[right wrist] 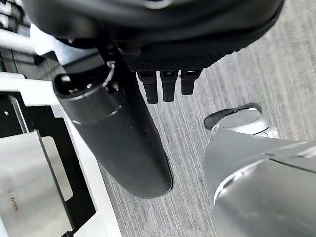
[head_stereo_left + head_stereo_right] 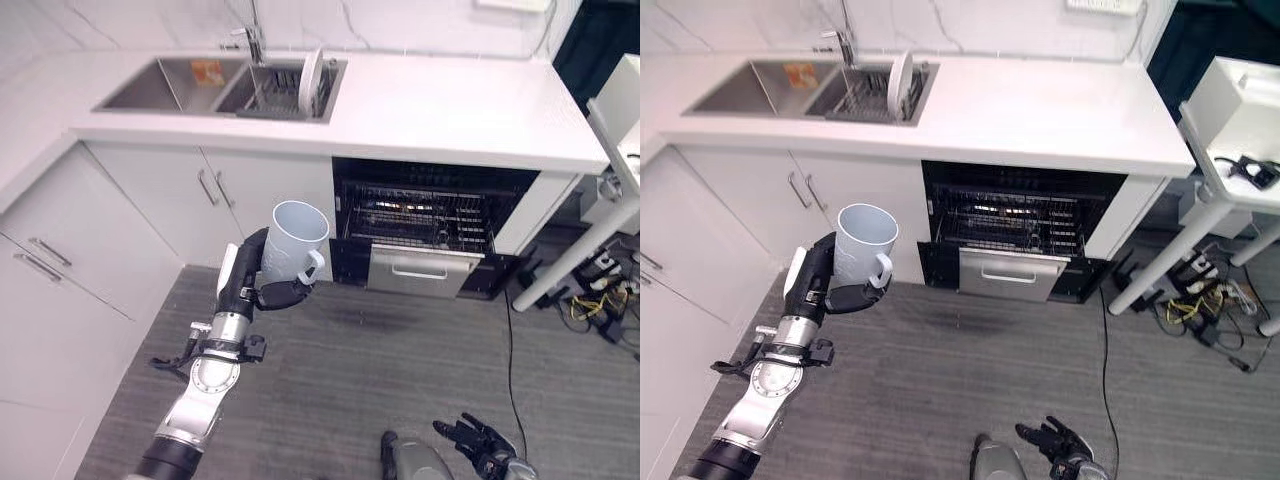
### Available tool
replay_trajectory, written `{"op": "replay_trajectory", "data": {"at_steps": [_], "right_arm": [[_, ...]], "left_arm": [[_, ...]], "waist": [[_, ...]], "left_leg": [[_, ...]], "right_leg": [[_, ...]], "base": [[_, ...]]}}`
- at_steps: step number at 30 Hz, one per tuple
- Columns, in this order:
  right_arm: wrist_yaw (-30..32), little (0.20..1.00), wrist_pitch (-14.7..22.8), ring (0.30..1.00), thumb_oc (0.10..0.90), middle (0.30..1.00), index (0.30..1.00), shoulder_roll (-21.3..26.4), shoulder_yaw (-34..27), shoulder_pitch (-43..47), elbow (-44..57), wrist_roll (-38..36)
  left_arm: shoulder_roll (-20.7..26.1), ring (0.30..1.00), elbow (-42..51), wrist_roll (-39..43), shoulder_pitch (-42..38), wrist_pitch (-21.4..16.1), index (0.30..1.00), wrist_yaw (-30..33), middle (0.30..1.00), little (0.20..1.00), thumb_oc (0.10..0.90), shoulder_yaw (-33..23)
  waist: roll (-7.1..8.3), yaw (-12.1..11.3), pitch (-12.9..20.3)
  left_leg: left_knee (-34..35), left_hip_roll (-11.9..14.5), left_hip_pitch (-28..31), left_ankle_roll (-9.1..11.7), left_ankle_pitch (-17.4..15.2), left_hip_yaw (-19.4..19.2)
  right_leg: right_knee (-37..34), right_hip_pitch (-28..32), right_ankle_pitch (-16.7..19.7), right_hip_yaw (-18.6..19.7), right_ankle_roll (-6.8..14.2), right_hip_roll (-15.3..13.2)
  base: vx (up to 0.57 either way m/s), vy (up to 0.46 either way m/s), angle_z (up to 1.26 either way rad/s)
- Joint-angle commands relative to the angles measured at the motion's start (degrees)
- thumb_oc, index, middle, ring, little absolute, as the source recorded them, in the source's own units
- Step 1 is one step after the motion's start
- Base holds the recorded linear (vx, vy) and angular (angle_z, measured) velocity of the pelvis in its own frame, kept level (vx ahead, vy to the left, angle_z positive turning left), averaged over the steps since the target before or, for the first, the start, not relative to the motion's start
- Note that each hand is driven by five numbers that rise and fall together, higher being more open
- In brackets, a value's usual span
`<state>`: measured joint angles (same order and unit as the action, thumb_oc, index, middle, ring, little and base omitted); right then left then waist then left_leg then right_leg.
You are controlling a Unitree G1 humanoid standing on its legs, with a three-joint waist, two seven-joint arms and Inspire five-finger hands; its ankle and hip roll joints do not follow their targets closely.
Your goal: Place the dishes in the dishwasher.
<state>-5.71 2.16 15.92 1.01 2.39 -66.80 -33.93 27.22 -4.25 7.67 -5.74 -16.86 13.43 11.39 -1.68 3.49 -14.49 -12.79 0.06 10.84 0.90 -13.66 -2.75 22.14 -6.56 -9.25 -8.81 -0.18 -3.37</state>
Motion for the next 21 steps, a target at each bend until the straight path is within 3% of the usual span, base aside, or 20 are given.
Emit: {"op": "replay_trajectory", "data": {"at_steps": [1,2,3,4,5,6,8,9,13,17,18,20,21], "right_arm": [[-1.0,0.9,2.6,0.9,0.8,0.9,0.9,2.7,1.3,-1.0,-2.1,-0.5],[-0.8,0.9,2.8,0.9,0.8,0.9,0.9,3.1,1.4,-0.8,-2.1,-1.1],[-1.2,0.9,3.2,0.9,0.8,0.9,0.9,3.5,0.8,-0.6,-2.4,-1.7],[-1.5,0.9,3.0,0.9,0.8,0.9,0.9,3.7,0.2,-0.3,-2.8,-1.3],[-0.8,0.9,2.4,0.9,0.8,0.9,0.9,3.8,0.0,0.0,-2.9,-1.2],[-0.3,0.9,2.2,0.9,0.8,0.9,0.9,3.9,0.2,-0.1,-3.2,-1.0],[-0.1,0.9,2.6,0.9,0.8,0.9,0.9,4.3,0.4,-0.9,-3.5,0.3],[0.3,0.9,2.3,0.9,0.8,0.9,0.9,4.1,0.4,-1.4,-3.1,0.6],[1.1,0.9,0.5,0.9,0.8,0.9,0.9,3.2,-0.5,-2.4,-3.3,-0.7],[2.1,0.9,1.1,0.9,0.8,0.9,0.9,1.2,-1.0,-3.6,-2.7,0.4],[2.4,0.9,1.6,0.9,0.8,0.9,0.9,0.6,-0.9,-3.7,-1.8,1.2],[2.8,0.9,1.5,0.9,0.8,0.9,0.9,-0.2,-0.5,-3.8,0.2,2.2],[2.8,0.9,1.1,0.9,0.8,0.9,0.9,-0.2,-0.1,-3.7,0.7,2.1]], "left_arm": [[1.0,0.3,6.6,0.4,-3.8,-3.3,0.3,1.0,0.3,0.3,0.4,-2.0],[1.1,0.3,7.0,1.1,-3.6,-3.2,0.3,0.7,0.3,0.3,0.4,-2.2],[1.1,0.3,6.8,2.3,-3.6,-3.2,0.3,-0.7,0.3,0.3,0.4,-2.7],[1.1,0.3,6.0,2.7,-3.6,-4.1,0.3,-1.5,0.3,0.3,0.4,-2.8],[1.3,0.3,5.5,3.4,-3.7,-5.7,0.3,-1.2,0.3,0.3,0.4,-2.5],[1.4,0.3,5.4,3.7,-3.8,-6.3,0.3,-0.8,0.3,0.3,0.4,-2.4],[1.4,0.3,5.1,3.9,-4.4,-6.5,0.3,-1.1,0.3,0.3,0.4,-2.5],[1.0,0.3,4.2,3.6,-4.5,-6.8,0.3,-1.7,0.3,0.3,0.4,-2.8],[1.1,0.3,3.0,3.2,-4.4,-7.1,0.3,-2.6,0.3,0.3,0.4,-3.1],[1.3,0.3,3.1,4.1,-4.5,-5.9,0.3,-4.8,0.3,0.3,0.4,-2.9],[1.5,0.3,3.8,3.7,-4.6,-5.5,0.3,-4.8,0.3,0.3,0.4,-2.7],[2.4,0.3,4.3,2.7,-4.8,-5.1,0.3,-3.7,0.3,0.3,0.4,-2.5],[2.7,0.3,4.5,2.7,-5.0,-4.7,0.3,-3.2,0.3,0.3,0.4,-2.7]], "waist": [[0.8,0.0,2.7],[1.24,-0.6,2.2],[1.51,-1.0,1.6],[1.31,-1.1,1.3],[1.31,-1.2,1.2],[0.58,-1.7,0.9],[-0.09,-1.7,1.2],[-0.33,-1.3,1.9],[-1.4,-0.4,2.7],[-2.23,0.2,3.2],[-2.79,0.6,2.9],[-2.69,0.8,2.0],[-2.37,0.5,1.8]], "left_leg": [[-21.0,-0.7,-7.3,0.8,11.7,2.9],[-28.8,-0.5,-11.4,0.9,13.5,2.7],[-33.3,0.7,-18.0,-0.3,12.1,1.0],[-27.1,1.5,-18.9,-0.8,10.7,-1.2],[-11.6,2.1,-17.8,-0.3,11.4,-3.2],[-4.4,2.0,-19.1,0.8,11.8,-1.3],[-4.4,2.9,-22.5,1.8,11.4,-1.0],[-4.4,3.2,-22.4,1.6,9.6,-1.9],[-4.4,1.4,-18.3,0.0,5.9,0.6],[-4.4,0.4,-16.6,-2.2,3.5,0.7],[-4.4,0.2,-16.0,-3.3,2.5,0.9],[-4.4,-0.9,-15.4,-4.9,1.5,1.3],[-4.4,-0.9,-15.4,-4.8,1.5,0.9]], "right_leg": [[-4.9,3.6,0.6,1.3,1.1,1.4],[-4.9,4.8,0.1,1.2,-0.1,1.4],[-4.9,6.3,-0.8,1.0,-0.7,1.7],[-4.9,7.2,-1.6,0.9,-0.4,1.9],[-4.9,8.0,-2.8,1.3,0.7,1.9],[-4.9,8.8,-3.7,2.3,1.6,2.6],[-4.9,9.6,-4.7,2.2,2.1,3.0],[-4.9,9.9,-5.0,1.8,2.7,2.6],[-4.9,9.7,-4.0,2.0,3.1,2.7],[-4.9,9.7,-2.1,1.3,4.0,3.2],[-2.0,8.3,0.6,0.8,4.8,3.6],[8.7,2.5,2.2,1.2,6.0,3.3],[5.8,2.5,2.9,0.3,6.5,1.3]], "base": [[0.13,-0.172,-0.57],[0.18,-0.231,-0.65],[0.21,-0.152,-0.35],[0.33,0.049,-0.11],[0.36,0.248,0.15],[0.31,0.292,-0.19],[0.19,0.231,-0.42],[0.18,0.23,-0.53],[0.18,0.251,-0.32],[0.13,0.197,0.1],[0.07,0.253,0.17],[-0.02,0.11,-0.08],[-0.04,-0.071,-0.2]]}}
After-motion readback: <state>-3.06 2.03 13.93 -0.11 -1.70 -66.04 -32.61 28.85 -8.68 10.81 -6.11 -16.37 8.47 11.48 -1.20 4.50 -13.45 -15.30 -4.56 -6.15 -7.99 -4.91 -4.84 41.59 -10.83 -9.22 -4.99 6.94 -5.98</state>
